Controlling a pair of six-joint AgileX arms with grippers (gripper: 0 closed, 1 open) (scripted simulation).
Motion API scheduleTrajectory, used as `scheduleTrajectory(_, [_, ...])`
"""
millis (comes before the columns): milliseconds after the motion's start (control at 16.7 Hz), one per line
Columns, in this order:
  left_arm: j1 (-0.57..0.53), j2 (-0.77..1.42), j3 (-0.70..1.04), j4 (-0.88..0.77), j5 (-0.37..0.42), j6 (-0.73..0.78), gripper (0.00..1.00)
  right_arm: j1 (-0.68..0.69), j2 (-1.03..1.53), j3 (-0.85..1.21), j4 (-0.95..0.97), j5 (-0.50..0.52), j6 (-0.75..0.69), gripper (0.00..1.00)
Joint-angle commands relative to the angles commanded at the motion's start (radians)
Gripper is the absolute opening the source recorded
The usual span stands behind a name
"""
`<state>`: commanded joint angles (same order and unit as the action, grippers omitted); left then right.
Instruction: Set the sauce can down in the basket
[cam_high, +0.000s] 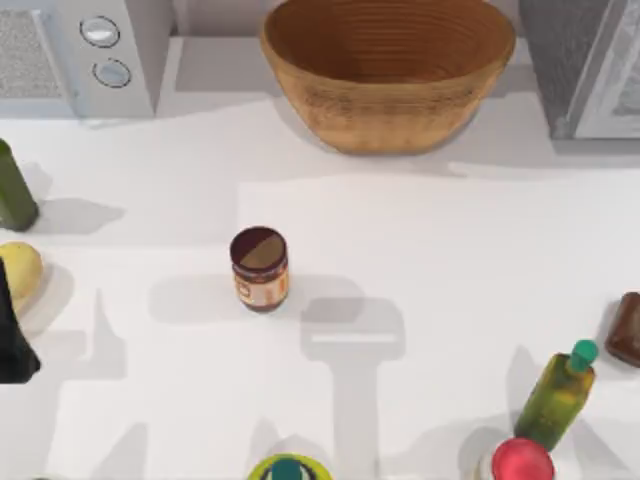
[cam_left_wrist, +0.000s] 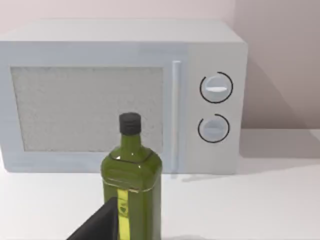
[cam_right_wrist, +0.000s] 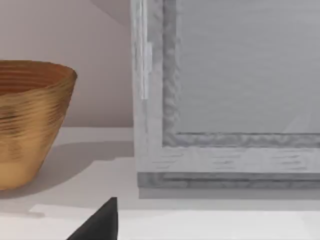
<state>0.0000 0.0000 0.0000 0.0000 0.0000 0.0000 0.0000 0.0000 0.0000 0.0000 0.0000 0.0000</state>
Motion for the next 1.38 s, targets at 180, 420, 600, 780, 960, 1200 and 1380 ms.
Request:
scheduleTrajectory(180, [0.001, 0.010, 0.008, 0.004, 0.008, 0.005, 1.00, 0.000, 0.000, 0.000, 0.000, 0.000, 0.000, 1.00])
scheduleTrajectory(420, [0.009, 0.156, 0.116, 0.050, 0.116, 0.087, 1.00, 0.000, 0.000, 0.000, 0.000, 0.000, 0.000, 1.00])
scheduleTrajectory(600, [0.014, 0.376, 0.244, 0.101, 0.258, 0.199, 1.00, 0.000, 0.000, 0.000, 0.000, 0.000, 0.000, 1.00])
scheduleTrajectory(780, [0.017, 0.688, 0.385, 0.150, 0.434, 0.339, 1.00, 0.000, 0.000, 0.000, 0.000, 0.000, 0.000, 1.00])
scheduleTrajectory(960, [0.017, 1.057, 0.520, 0.185, 0.634, 0.492, 1.00, 0.000, 0.000, 0.000, 0.000, 0.000, 0.000, 1.00])
scheduleTrajectory(1200, [0.010, 1.533, 0.673, 0.208, 0.910, 0.700, 1.00, 0.000, 0.000, 0.000, 0.000, 0.000, 0.000, 1.00])
scheduleTrajectory(1380, [-0.001, 1.818, 0.761, 0.212, 1.101, 0.847, 1.00, 0.000, 0.000, 0.000, 0.000, 0.000, 0.000, 1.00])
